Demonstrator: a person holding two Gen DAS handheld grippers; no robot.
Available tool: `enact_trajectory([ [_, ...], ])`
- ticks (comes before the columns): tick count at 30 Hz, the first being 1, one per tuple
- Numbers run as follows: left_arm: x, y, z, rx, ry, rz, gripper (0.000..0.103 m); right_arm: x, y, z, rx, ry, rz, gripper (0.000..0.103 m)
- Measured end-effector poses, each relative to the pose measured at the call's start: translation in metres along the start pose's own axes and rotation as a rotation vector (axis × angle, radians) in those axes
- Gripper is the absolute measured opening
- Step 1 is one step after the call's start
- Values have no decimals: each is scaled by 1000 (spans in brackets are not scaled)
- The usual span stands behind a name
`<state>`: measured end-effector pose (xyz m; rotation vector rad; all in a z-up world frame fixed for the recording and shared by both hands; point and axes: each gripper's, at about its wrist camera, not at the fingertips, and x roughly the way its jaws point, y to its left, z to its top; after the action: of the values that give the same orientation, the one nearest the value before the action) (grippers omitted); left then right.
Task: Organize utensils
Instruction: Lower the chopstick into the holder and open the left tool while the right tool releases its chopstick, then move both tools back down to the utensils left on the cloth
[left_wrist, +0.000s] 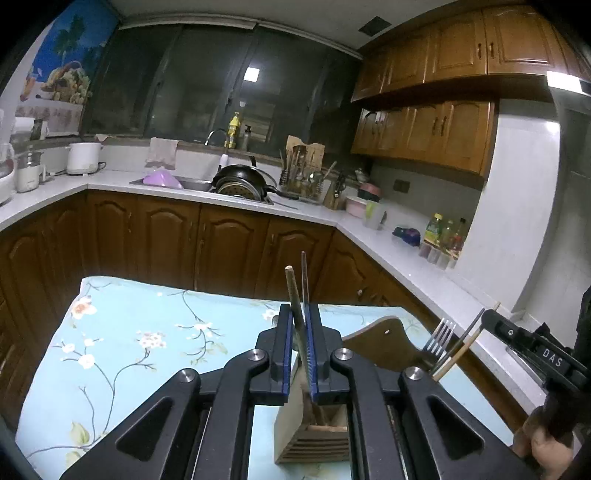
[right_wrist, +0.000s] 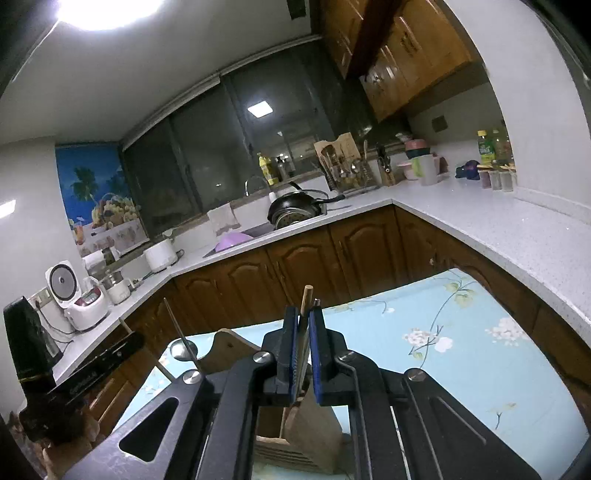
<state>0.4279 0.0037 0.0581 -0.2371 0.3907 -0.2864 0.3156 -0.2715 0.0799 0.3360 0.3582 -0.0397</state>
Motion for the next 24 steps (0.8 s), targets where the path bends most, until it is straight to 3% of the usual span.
enact_trajectory([
  [9,1,1,5,6,18,11,7,4,-3,1,13,15,3,6],
  [11,2,1,6,6,22,10,7,5,-4,2,15,24,4,11],
  [12,1,1,6,3,28,13,12,5,-4,2,16,26,8,12],
  [14,-2,1,8,-10,41,19,28,3,-5,3,23,26,16,22],
  [15,-4,0,8,-12,38,23,39,-1,-7,4,33,20,27,36],
  [16,-8,0,7,-14,35,28,43,-5,-8,5,43,9,36,52],
  [18,-19,1,8,-15,24,28,51,-12,-9,6,55,-10,41,67],
  [20,-29,3,5,-12,21,38,58,-23,-11,7,69,-27,55,75],
  [23,-52,9,0,-17,13,77,82,-41,-12,5,82,-46,82,94],
  [24,-62,11,-3,-22,11,87,82,-47,-10,3,82,-49,85,100],
])
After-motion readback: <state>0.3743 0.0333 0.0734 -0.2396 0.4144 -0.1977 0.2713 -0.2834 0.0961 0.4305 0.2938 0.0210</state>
